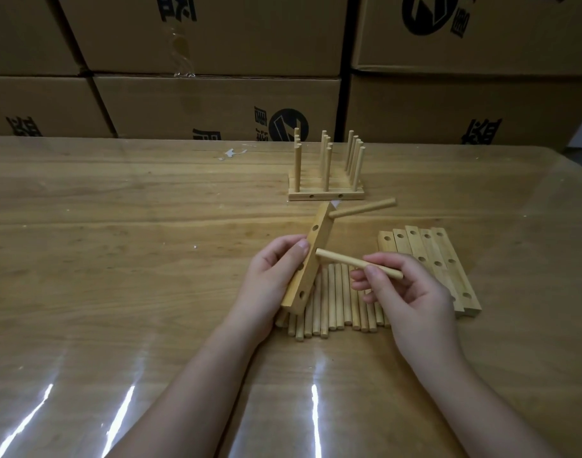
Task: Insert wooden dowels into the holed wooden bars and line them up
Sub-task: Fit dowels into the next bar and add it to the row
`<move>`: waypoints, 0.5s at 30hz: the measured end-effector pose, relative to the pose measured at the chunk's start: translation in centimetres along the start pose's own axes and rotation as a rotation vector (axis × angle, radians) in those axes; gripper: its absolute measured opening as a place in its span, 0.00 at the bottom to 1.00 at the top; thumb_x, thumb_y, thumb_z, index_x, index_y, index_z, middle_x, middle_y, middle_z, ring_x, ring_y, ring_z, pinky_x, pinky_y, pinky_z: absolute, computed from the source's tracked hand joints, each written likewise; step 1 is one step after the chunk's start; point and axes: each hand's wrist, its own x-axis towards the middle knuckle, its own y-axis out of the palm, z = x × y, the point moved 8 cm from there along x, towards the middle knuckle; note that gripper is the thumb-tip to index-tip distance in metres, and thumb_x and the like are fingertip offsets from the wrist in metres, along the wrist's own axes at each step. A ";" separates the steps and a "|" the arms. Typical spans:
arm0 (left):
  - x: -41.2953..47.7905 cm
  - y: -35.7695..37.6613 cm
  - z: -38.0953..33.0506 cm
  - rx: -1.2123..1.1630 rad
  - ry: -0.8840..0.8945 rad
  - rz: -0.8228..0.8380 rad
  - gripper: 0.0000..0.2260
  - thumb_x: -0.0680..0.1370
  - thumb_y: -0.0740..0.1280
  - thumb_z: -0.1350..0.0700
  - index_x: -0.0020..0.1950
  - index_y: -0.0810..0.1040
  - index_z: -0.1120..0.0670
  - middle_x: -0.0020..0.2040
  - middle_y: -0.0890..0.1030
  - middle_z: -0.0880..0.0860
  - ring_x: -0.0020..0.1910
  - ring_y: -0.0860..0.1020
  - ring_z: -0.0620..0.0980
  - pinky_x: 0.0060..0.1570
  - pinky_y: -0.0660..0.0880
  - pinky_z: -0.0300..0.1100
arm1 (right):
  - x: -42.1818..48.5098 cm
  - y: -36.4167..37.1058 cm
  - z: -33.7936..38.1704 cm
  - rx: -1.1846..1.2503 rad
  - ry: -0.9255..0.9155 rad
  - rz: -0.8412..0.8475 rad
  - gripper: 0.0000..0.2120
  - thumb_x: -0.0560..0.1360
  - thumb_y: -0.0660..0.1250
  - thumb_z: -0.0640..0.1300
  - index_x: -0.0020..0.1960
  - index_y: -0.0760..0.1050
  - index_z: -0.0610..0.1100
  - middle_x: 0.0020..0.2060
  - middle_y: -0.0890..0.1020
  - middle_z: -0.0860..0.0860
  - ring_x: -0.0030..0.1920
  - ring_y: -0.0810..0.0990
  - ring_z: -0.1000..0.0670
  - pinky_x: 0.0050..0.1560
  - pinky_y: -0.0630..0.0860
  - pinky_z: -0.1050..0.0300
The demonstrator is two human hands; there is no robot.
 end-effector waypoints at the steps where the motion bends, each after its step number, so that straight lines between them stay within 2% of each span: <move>1: 0.0 0.0 0.0 0.003 -0.002 0.000 0.06 0.76 0.67 0.52 0.47 0.85 0.45 0.44 0.85 0.52 0.45 0.82 0.50 0.43 0.78 0.43 | 0.0 0.1 0.0 -0.012 -0.006 0.007 0.07 0.74 0.65 0.38 0.49 0.78 0.46 0.41 0.84 0.52 0.41 0.83 0.55 0.38 0.78 0.65; 4: 0.0 0.0 -0.2 0.003 -0.006 0.000 0.07 0.76 0.67 0.53 0.46 0.85 0.46 0.44 0.84 0.51 0.45 0.81 0.50 0.48 0.78 0.46 | 0.0 0.1 0.0 -0.025 -0.012 0.013 0.07 0.74 0.65 0.39 0.50 0.78 0.47 0.42 0.84 0.53 0.42 0.83 0.55 0.38 0.78 0.65; 8: 0.0 0.1 -0.2 -0.012 -0.011 0.004 0.07 0.76 0.66 0.54 0.45 0.85 0.47 0.41 0.84 0.52 0.42 0.80 0.49 0.43 0.77 0.42 | 0.1 0.1 -0.4 -0.056 0.000 0.025 0.08 0.75 0.65 0.39 0.50 0.78 0.49 0.42 0.84 0.55 0.42 0.83 0.56 0.38 0.78 0.65; 15: 0.0 0.0 -0.3 0.014 0.007 -0.017 0.06 0.76 0.67 0.54 0.44 0.85 0.47 0.41 0.84 0.53 0.41 0.80 0.48 0.45 0.77 0.44 | 0.2 -0.1 -0.4 -0.168 -0.015 0.025 0.10 0.75 0.64 0.41 0.48 0.77 0.56 0.39 0.83 0.58 0.37 0.81 0.57 0.35 0.78 0.60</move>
